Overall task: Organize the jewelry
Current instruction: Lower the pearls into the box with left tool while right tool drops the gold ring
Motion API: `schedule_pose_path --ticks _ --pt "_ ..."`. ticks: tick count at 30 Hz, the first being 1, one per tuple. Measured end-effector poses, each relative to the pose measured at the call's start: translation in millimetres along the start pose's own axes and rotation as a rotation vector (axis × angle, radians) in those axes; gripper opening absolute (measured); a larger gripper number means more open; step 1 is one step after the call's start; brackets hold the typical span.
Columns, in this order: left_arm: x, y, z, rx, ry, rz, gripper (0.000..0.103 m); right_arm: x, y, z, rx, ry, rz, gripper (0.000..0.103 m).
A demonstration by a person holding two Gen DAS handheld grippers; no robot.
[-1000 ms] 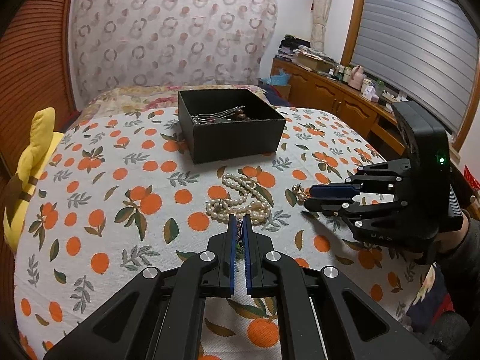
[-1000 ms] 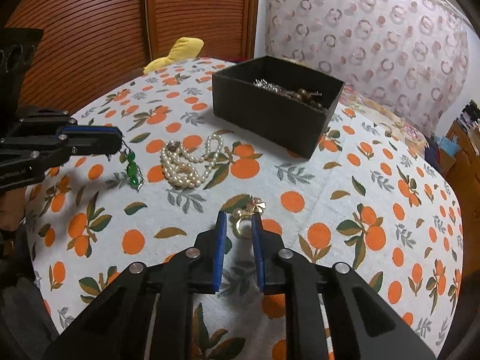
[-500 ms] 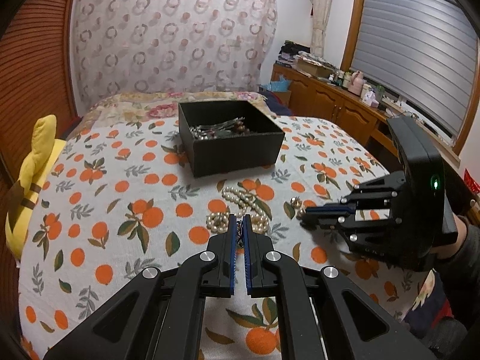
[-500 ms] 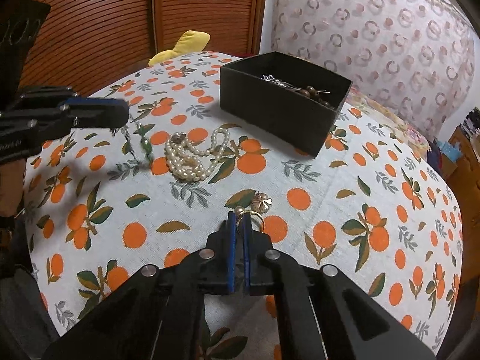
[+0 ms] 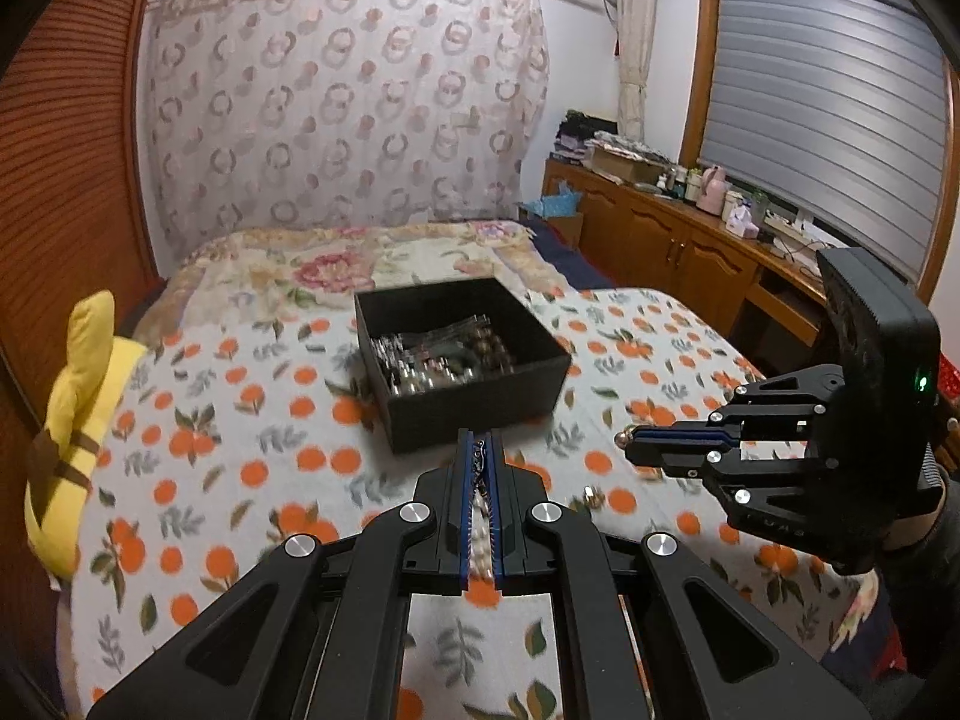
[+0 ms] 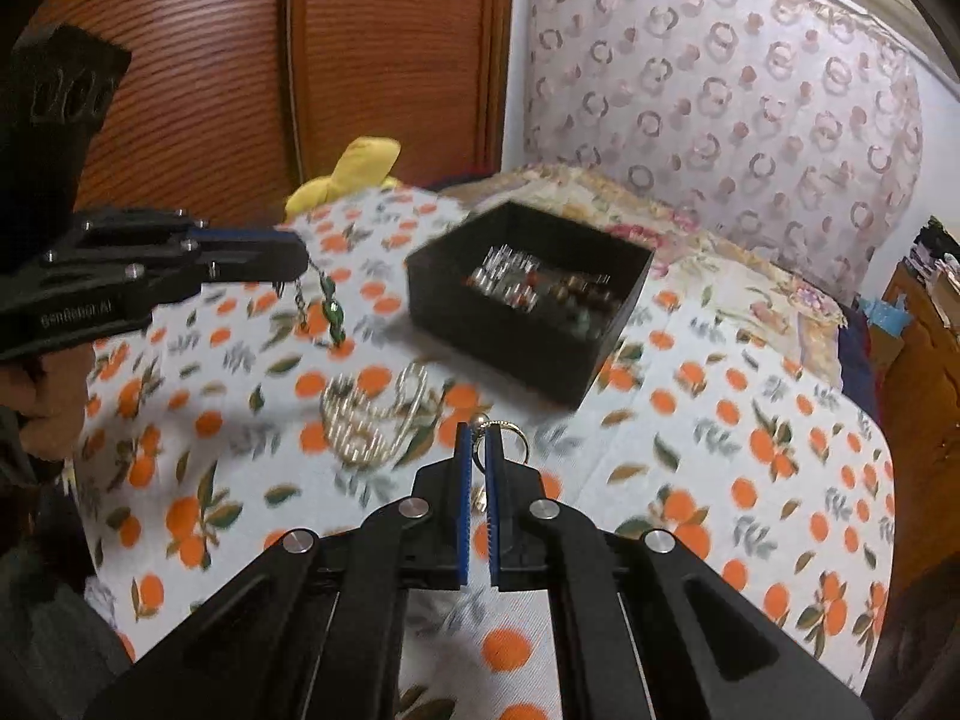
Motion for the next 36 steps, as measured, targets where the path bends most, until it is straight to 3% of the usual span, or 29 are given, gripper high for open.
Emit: schedule_pose_path --ticks 14,31,32,34,36 --pt "20.9 -0.2 -44.4 0.003 0.048 -0.031 0.003 24.7 51.0 -45.2 0.087 0.055 0.045 0.005" --pt "55.6 -2.1 -65.3 0.001 0.033 -0.073 0.004 61.7 78.9 -46.7 0.182 0.039 0.055 0.005" --pt "57.2 -1.7 -66.2 0.001 0.032 -0.075 0.004 62.6 80.0 -46.0 0.185 0.035 0.058 0.008" --pt "60.3 -1.3 -68.1 -0.003 0.035 -0.077 0.004 62.9 81.8 -44.6 0.191 0.034 0.064 0.025" --pt "62.4 -0.6 -69.4 -0.011 0.039 -0.075 0.004 60.6 82.2 -44.7 0.192 0.045 0.061 0.028"
Point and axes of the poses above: each gripper's, at about its wrist camera, not at the fingertips, and x roughly the way its jaws point, y to its right, z to its underside, the point moved 8 cm from there along x, roughly the way its jaws point, and after that the axes turned 14 degrees about -x, right-handed, at the moved point
